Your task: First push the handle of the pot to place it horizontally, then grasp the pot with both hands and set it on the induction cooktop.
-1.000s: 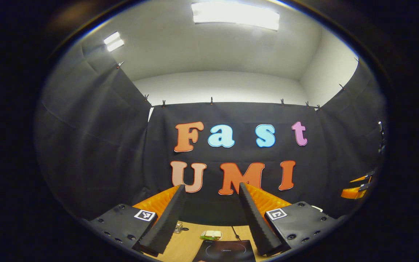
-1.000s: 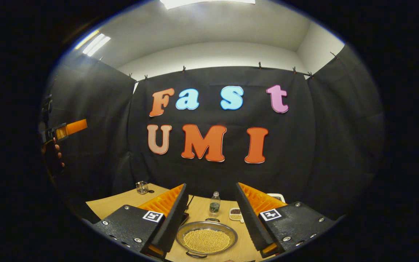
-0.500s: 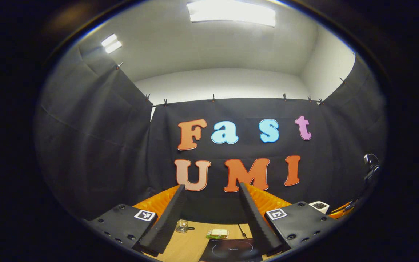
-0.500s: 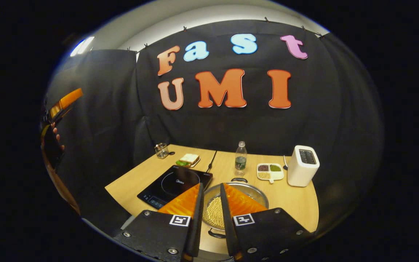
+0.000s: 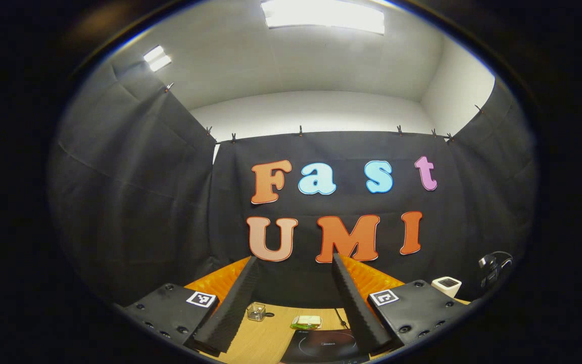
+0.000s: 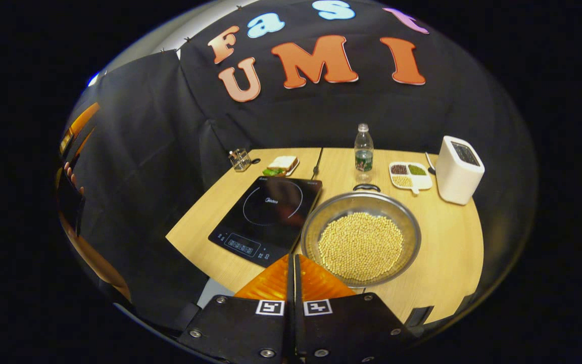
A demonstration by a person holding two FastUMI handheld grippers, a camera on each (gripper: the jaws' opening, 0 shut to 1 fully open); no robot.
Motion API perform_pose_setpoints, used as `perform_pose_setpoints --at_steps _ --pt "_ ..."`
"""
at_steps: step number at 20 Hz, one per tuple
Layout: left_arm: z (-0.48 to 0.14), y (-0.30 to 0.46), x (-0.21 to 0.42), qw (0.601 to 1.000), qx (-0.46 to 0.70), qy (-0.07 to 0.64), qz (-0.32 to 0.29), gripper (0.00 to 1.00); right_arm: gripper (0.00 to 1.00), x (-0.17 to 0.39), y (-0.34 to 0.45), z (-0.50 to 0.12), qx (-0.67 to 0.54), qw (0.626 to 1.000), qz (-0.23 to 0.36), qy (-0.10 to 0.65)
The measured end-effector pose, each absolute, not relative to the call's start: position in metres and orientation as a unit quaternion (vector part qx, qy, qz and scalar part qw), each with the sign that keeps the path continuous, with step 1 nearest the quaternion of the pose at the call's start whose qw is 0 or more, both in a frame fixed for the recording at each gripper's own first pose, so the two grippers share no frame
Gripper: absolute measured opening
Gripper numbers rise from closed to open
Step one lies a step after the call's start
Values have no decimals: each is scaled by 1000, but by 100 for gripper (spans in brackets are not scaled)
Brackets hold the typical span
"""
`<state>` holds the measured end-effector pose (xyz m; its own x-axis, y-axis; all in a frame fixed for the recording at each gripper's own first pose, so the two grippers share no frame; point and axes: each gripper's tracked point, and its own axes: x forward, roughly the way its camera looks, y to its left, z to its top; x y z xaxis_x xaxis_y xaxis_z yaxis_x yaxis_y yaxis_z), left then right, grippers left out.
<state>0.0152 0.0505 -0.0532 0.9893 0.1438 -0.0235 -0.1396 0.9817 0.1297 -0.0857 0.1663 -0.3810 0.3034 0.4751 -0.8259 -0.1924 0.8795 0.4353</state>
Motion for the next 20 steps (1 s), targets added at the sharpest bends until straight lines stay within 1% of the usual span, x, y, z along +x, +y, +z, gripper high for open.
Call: perform_pose_setpoints --at_steps 4,5,8,12,13,14,15,16,17,19,20 --pt "-58 63 16 994 71 21 82 95 0 -106 181 -414 142 758 213 600" --pt "-58 66 15 994 71 21 85 97 0 -107 183 -423 142 748 212 613" --pt "-65 81 11 992 72 26 99 95 0 -115 187 -449 139 726 200 644" --pt "-65 91 10 989 85 30 113 95 0 -128 196 -478 139 697 195 676" --pt "-65 90 9 989 87 29 113 92 0 -131 197 -486 138 690 193 684" --pt "-64 90 9 990 88 28 111 92 0 -135 197 -493 135 683 190 692" --pt "-64 89 8 990 88 26 110 95 0 -137 196 -499 133 678 187 699" --pt "-62 87 8 990 88 24 109 95 0 -140 195 -503 131 673 183 704" --pt "-62 87 8 990 88 22 109 92 0 -142 193 -508 129 670 179 709" --pt "-61 87 9 990 89 18 110 92 0 -141 189 -516 129 667 169 715" --pt "-63 87 9 990 89 17 111 94 0 -140 186 -520 130 666 164 716"
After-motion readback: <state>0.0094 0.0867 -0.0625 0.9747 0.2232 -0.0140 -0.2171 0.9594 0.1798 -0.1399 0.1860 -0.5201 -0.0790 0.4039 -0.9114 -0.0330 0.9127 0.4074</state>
